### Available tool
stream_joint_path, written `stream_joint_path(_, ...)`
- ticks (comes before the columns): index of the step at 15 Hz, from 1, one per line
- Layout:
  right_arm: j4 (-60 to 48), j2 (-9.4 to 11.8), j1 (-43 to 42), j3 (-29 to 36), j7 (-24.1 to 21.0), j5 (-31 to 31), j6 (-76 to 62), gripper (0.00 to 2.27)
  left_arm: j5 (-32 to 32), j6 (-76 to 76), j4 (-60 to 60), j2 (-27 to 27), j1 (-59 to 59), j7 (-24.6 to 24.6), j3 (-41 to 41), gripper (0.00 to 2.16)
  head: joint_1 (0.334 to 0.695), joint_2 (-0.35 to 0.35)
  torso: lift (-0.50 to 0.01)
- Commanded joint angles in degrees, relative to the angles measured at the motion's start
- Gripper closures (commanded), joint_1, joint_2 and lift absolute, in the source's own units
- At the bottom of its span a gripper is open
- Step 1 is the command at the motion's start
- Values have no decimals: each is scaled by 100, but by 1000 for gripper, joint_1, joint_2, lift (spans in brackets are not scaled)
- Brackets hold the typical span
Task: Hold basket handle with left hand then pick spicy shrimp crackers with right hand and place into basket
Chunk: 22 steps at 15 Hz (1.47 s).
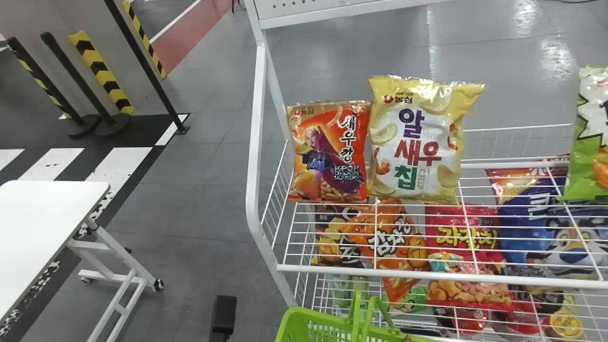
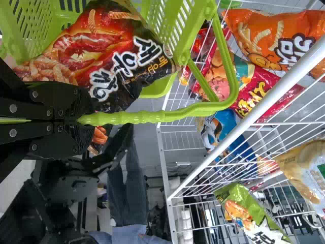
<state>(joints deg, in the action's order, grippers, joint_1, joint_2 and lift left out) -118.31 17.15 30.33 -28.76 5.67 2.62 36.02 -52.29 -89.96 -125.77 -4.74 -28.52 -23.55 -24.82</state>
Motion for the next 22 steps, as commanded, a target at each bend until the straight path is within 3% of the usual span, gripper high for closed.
stream_joint_path(1, 361, -89, -186, -95, 4, 108, 86, 110, 0, -7, -27, 0, -4, 0, 4, 1889, 695, 309, -37)
stream_joint_path(5, 1047, -300, -599, -429, 66, 108, -2, 110, 0, -7, -35, 0, -22, 0, 21, 1889, 695, 347, -37)
stream_joint_path(9, 1240, -317, -573, -552, 57, 99, -811, 113, 0, -7, -44, 0, -31, 0, 39, 1889, 695, 350, -37)
stream_joint_path(12, 1135, -220, -239, -447, 4, 248, -2639, 124, 0, -7, -44, 0, -31, 0, 39, 1889, 695, 350, -37)
stream_joint_path(14, 827, -176, -28, -262, -13, -59, -2463, 124, 0, -7, -53, 0, -40, 0, 30, 1889, 695, 350, -37)
stream_joint_path(18, 124, 8, 552, 265, -13, -59, -2551, 124, 0, -7, -53, 0, -40, 9, 21, 1889, 695, 350, -37)
stream_joint_path(22, -272, 52, 904, 547, -22, -33, -2727, 127, 0, -7, 9, 9, -13, 9, 39, 1889, 695, 279, -37)
